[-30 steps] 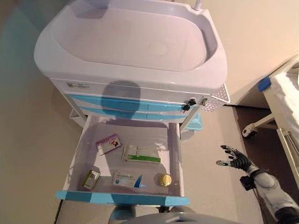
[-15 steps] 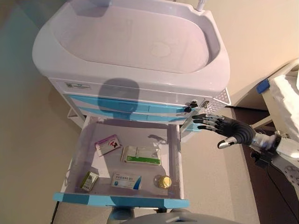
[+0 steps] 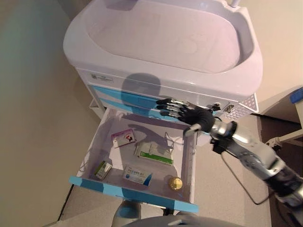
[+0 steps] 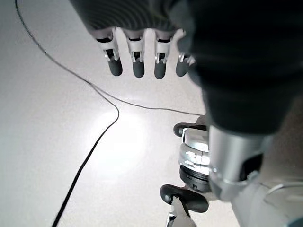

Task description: Open the drawer and pick up the medicine

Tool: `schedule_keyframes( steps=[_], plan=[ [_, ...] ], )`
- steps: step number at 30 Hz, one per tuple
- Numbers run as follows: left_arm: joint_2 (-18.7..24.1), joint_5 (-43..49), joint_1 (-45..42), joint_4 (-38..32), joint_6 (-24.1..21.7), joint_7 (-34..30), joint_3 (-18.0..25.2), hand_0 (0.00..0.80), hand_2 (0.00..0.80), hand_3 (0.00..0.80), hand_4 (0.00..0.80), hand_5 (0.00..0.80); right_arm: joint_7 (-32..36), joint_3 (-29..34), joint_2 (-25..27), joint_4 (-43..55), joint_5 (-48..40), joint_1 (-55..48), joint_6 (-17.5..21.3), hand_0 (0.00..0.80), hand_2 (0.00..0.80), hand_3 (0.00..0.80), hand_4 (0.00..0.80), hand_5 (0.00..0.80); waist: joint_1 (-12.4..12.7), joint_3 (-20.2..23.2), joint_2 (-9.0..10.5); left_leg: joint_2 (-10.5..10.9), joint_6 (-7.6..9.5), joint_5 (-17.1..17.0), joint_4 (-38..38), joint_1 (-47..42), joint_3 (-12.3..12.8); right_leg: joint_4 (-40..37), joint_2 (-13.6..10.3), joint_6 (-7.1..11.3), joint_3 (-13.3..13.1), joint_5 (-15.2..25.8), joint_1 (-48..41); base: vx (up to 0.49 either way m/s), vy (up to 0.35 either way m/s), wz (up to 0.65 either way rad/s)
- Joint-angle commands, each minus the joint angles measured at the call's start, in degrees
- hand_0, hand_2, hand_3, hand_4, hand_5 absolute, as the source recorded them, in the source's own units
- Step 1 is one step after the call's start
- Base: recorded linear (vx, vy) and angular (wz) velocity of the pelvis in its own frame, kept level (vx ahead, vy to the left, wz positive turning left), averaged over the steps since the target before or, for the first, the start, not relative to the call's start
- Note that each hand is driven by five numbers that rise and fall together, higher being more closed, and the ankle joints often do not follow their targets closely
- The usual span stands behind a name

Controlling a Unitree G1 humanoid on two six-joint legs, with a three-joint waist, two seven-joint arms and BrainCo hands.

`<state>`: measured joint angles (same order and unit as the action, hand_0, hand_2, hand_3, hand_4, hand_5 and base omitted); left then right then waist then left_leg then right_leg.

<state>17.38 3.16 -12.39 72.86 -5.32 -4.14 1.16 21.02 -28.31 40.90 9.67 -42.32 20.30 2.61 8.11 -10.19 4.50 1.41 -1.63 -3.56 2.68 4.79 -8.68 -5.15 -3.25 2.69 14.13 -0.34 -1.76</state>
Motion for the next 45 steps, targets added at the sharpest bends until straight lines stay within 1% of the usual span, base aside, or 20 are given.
schedule_keyframes(
  steps=[1,4,6,8,9,10,12,13,14,15,17,19,20,21,22,23,29,32,36,45],
  plan=[
    [0.01,-3.06,2.38,2.84,1.54,2.79,-0.55,0.000,0.000,0.000,0.000,0.000,-6.94,0.17,-4.84,1.02,19.01,1.83,6.18,0.000,0.000,0.000,0.000,0.000,0.84,-0.28,1.72,2.19,1.09,0.64,0.09,0.66,-0.90,4.67,-2.35,3.81,-0.35,3.61,5.30,-0.015,-0.032,0.26],
    [0.08,-3.17,3.37,2.46,1.63,4.27,-0.77,0.000,0.000,0.000,0.000,0.000,-9.77,-0.58,-8.33,-1.85,26.62,1.42,6.78,0.000,0.000,0.000,0.000,0.000,1.71,-0.83,1.64,2.57,1.09,0.38,-0.27,1.47,-2.30,5.11,-2.64,3.73,1.00,3.29,5.45,-0.014,-0.032,0.28],
    [0.18,-3.11,3.49,2.40,1.55,4.73,-1.01,0.000,0.000,0.000,0.000,0.000,-10.22,-1.38,-9.40,-3.13,29.36,1.88,6.83,0.000,0.000,0.000,0.000,0.000,1.81,-0.96,1.67,2.69,1.08,0.33,-0.37,1.77,-2.81,5.14,-2.73,3.73,1.40,3.24,5.56,-0.006,-0.019,0.29],
    [0.05,-3.55,4.13,2.17,1.92,5.17,-1.52,0.000,0.000,0.000,0.000,0.000,-11.81,-3.66,-11.44,-5.20,39.53,3.61,6.83,0.000,0.000,0.000,0.000,0.000,2.20,-1.24,1.66,2.94,1.11,0.21,-0.43,2.32,-3.59,5.26,-2.80,3.73,2.04,3.05,5.82,-0.005,-0.022,0.18],
    [0.07,-3.56,4.12,2.16,1.93,5.17,-1.51,0.000,0.000,0.000,0.000,0.000,-11.83,-3.68,-11.49,-5.24,39.58,3.62,6.85,0.000,0.000,0.000,0.000,0.000,2.17,-1.23,1.68,2.94,1.11,0.21,-0.44,2.34,-3.61,5.27,-2.80,3.73,2.06,3.05,5.84,-0.014,-0.002,0.16],
    [-0.07,-3.99,4.18,1.50,1.79,5.58,-2.14,0.000,0.000,0.000,0.000,0.000,-13.62,-5.13,-13.37,-9.21,43.89,3.36,6.68,0.000,0.000,0.000,0.000,0.000,2.55,-1.59,1.47,3.06,1.21,0.15,-0.56,2.61,-3.99,5.28,-2.86,3.68,2.29,3.05,5.92,-0.008,0.002,0.12],
    [-0.11,-4.30,4.11,1.23,1.86,5.94,-2.50,0.000,0.000,0.000,0.000,0.000,-14.28,-5.37,-14.39,-10.98,44.38,3.23,6.66,0.000,0.000,0.000,0.000,0.000,2.56,-1.73,1.45,3.11,1.20,0.11,-0.65,2.75,-4.11,5.29,-2.89,3.68,2.41,3.08,6.02,-0.016,0.000,0.08],
    [0.08,-4.85,4.32,1.10,1.90,6.33,-2.81,0.000,0.000,0.000,0.000,0.000,-14.78,-6.86,-15.92,-13.72,47.31,4.18,6.48,0.000,0.000,0.000,0.000,0.000,2.97,-2.03,1.41,3.10,1.13,-0.02,-0.71,3.15,-4.34,5.38,-2.89,3.68,2.66,3.12,6.31,-0.018,-0.006,0.04],
    [0.10,-4.86,4.32,1.10,1.90,6.34,-2.77,0.000,0.000,0.000,0.000,0.000,-14.86,-6.93,-16.04,-13.91,47.38,4.27,6.58,0.000,0.000,0.000,0.000,0.000,2.92,-2.02,1.44,3.11,1.13,-0.02,-0.72,3.18,-4.35,5.38,-2.89,3.68,2.68,3.12,6.32,-0.014,-0.012,0.09],
    [0.04,-5.05,4.56,1.12,1.83,6.67,-3.17,0.000,0.000,0.000,0.000,0.000,-16.01,-8.14,-16.95,-15.73,50.79,5.19,6.83,0.000,0.000,0.000,0.000,0.000,3.19,-2.20,1.40,3.14,1.07,-0.17,-0.73,3.50,-4.69,5.45,-2.91,3.67,2.99,3.06,6.55,-0.002,-0.003,0.09],
    [-0.07,-5.20,4.79,0.92,1.73,7.03,-3.75,0.000,0.000,0.000,0.000,0.000,-16.98,-9.26,-18.05,-18.46,53.46,5.74,6.63,0.000,0.000,0.000,0.000,0.000,3.30,-2.54,1.38,3.19,1.03,-0.31,-0.68,3.74,-5.04,5.51,-2.93,3.62,3.31,3.04,6.82,-0.008,-0.012,0.09],
    [-0.16,-5.53,5.04,0.71,1.75,7.42,-4.05,0.000,0.000,0.000,0.000,0.000,-18.41,-10.40,-18.29,-20.00,58.04,7.26,6.72,0.000,0.000,0.000,0.000,0.000,3.43,-2.79,1.33,3.18,1.00,-0.42,-0.66,4.07,-5.33,5.52,-2.95,3.64,3.57,2.99,6.99,-0.006,-0.013,0.10],
    [-0.16,-5.53,5.04,0.71,1.75,7.42,-4.04,0.000,0.000,0.000,0.000,0.000,-18.42,-10.41,-18.31,-20.03,58.05,7.28,6.73,0.000,0.000,0.000,0.000,0.000,3.41,-2.79,1.33,3.18,1.00,-0.42,-0.66,4.08,-5.34,5.52,-2.95,3.64,3.58,2.99,7.00,-0.011,-0.015,0.12],
    [-0.19,-6.13,5.20,0.21,1.58,7.66,-4.48,0.000,0.000,0.000,0.000,0.000,-19.57,-11.23,-18.45,-21.34,61.64,8.59,6.72,0.000,0.000,0.000,0.000,0.000,3.63,-3.08,1.36,3.23,0.95,-0.50,-0.71,4.41,-5.63,5.50,-2.96,3.70,3.74,3.06,7.22,-0.009,-0.009,0.07],
    [-0.19,-6.14,5.22,0.21,1.59,7.67,-4.46,0.000,0.000,0.000,0.000,0.000,-19.62,-11.27,-18.51,-21.43,61.69,8.64,6.75,0.000,0.000,0.000,0.000,0.000,3.60,-3.08,1.37,3.23,0.95,-0.51,-0.72,4.44,-5.65,5.51,-2.96,3.70,3.75,3.06,7.24,-0.013,-0.016,0.05],
    [-0.26,-6.47,5.59,0.04,1.59,7.81,-4.76,0.000,0.000,0.000,0.000,0.000,-20.54,-12.06,-18.67,-22.41,64.93,9.73,6.56,0.000,0.000,0.000,0.000,0.000,3.88,-3.39,1.26,3.21,0.91,-0.67,-0.67,4.76,-5.93,5.52,-2.97,3.74,4.01,3.05,7.48,0.000,0.000,0.00],
    [-0.48,-7.77,6.76,-0.05,1.60,8.20,-5.99,0.000,0.000,0.000,0.000,0.000,-22.13,-14.01,-20.76,-26.10,68.67,12.46,5.90,0.000,0.000,0.000,0.000,0.000,4.40,-4.18,0.96,3.28,0.71,-1.13,-0.57,5.80,-6.64,5.55,-3.09,3.77,4.74,3.23,8.34,-0.007,-0.005,0.07],
    [-0.84,-8.59,7.39,-0.24,1.53,8.64,-7.12,0.000,0.000,0.000,0.000,0.000,-24.48,-15.72,-22.42,-31.09,72.39,14.64,5.33,0.000,0.000,0.000,0.000,0.000,4.98,-4.58,0.59,3.38,0.70,-1.29,-0.58,6.43,-6.92,5.46,-3.13,3.77,5.04,3.30,8.75,0.001,-0.005,0.08],
    [-1.05,-9.23,7.83,-0.55,1.45,8.96,-7.90,0.000,0.000,0.000,0.000,0.000,-26.32,-16.61,-23.04,-33.56,75.10,16.34,4.97,0.000,0.000,0.000,0.000,0.000,5.50,-4.75,0.26,3.50,0.61,-1.40,-0.70,6.95,-7.35,5.47,-3.31,3.79,5.45,3.20,8.89,0.007,-0.005,0.07],
    [-1.71,-11.47,8.80,-1.14,1.12,9.72,-9.55,0.000,0.000,0.000,0.000,0.000,-30.49,-16.14,-24.53,-38.08,76.92,19.29,3.25,0.000,0.000,0.000,0.000,0.000,6.27,-4.94,-0.62,4.28,0.85,-1.42,-1.08,8.13,-8.49,5.55,-4.00,4.02,6.45,3.25,9.36,0.017,0.011,0.12]
  ],
)
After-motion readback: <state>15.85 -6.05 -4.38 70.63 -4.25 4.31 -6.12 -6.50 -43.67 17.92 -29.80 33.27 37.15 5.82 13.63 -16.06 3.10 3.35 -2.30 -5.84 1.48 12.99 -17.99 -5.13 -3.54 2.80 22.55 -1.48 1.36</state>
